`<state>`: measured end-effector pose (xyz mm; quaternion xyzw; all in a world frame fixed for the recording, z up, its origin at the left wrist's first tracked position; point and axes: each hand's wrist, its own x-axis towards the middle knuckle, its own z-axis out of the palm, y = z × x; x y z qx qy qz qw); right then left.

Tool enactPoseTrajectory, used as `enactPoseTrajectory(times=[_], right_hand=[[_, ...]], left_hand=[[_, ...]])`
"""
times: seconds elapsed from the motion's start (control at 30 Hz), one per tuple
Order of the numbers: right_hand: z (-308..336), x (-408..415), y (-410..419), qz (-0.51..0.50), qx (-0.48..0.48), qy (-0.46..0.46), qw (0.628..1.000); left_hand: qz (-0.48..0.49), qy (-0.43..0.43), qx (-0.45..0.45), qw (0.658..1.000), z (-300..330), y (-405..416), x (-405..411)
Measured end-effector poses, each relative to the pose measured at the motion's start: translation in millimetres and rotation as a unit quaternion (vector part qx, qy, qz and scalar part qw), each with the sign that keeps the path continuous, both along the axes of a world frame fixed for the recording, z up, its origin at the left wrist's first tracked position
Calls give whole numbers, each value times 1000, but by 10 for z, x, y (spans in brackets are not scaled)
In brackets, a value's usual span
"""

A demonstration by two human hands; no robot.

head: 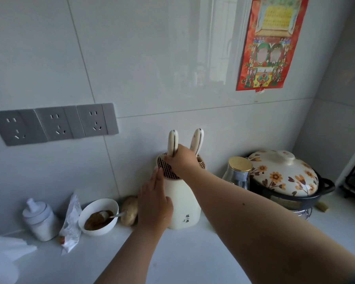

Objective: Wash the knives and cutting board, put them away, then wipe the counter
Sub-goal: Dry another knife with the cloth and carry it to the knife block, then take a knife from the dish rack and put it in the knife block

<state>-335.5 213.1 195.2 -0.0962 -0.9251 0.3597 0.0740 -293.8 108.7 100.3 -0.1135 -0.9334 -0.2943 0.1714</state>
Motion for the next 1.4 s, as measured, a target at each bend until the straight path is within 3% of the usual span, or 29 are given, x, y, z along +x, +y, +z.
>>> enactPoseTrajectory(times=[0.17,0.37,0.47,0.6,0.8,1.1,1.27,1.4], right_hand=[[38,174,26,5,-6,-11,1000],[51,635,313,5,-44,44,998],[107,900,522,-4,-69,54,996],[236,1341,879,-29,-63,74,995],[307,2108,1480,-95,-64,93,989],[29,3615,2500,-210,-111,74,969],[-405,4841,3007,-320,-161,25,933],[-761,5834,3350,-449,-197,3,871]], left_hand=[[-22,-11,75,997,5,53,45],[78,-5,220,972,98,369,432],[25,35,178,983,100,555,676],[-121,-51,75,988,146,848,954],[-278,-112,15,954,170,1488,1467],[-425,-112,-51,897,92,2668,2578],[-495,-152,-62,853,-35,3126,3313],[-534,-228,-60,812,-99,3449,3950]])
